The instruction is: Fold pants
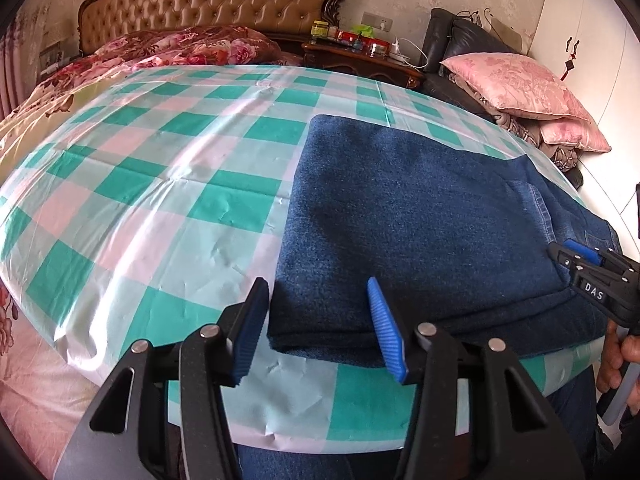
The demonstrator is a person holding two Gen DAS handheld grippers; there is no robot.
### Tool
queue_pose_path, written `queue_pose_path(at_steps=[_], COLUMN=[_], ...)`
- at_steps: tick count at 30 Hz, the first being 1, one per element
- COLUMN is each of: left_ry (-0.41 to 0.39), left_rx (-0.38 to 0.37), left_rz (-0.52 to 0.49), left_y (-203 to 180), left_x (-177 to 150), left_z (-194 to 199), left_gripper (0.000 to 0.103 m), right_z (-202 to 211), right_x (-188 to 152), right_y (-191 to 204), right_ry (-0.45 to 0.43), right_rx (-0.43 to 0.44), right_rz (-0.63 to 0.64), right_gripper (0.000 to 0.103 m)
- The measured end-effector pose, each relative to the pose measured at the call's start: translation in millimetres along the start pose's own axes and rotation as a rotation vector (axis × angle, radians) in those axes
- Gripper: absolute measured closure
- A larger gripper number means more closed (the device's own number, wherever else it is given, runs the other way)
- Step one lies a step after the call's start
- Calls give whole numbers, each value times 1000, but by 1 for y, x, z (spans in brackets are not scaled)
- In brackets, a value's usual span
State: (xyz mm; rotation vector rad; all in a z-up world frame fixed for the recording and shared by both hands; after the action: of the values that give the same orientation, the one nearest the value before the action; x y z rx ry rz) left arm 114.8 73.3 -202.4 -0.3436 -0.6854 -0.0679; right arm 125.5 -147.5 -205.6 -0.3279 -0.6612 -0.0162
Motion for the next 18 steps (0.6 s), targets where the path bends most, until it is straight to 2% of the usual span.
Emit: queue_pose_path(at_steps=[5,12,15,18], left_ry=[-16,16,7,1], left_rx=[-53,-72,-129,-127], left_rz=[73,98,136,117], left_y=[8,8,8,3], left_x=[0,0,5,9], left_z=[3,4,9,13], left_gripper=[51,66,83,84], right_z=[-7,8,25,37], right_x=[0,7,20,35], right_y=[3,-1,1,14], right_ry=[9,43,18,17], right_rx=[8,-12,32,110], right_rz=[-1,-1,-36,-50], right_gripper=[65,65,62,61])
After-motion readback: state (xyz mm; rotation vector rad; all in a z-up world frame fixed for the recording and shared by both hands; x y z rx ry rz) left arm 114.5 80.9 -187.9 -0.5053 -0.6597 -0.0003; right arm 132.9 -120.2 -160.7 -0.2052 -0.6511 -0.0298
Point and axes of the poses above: each gripper's, at about its wrist camera, not at the fingertips, and z roughly against the way its jaws point, y to its left, x to its top, the point moved 10 cm from there along -z, roughly the way its jaws point, and after that the axes turned 8 degrees about -x, right-handed, at the moved point
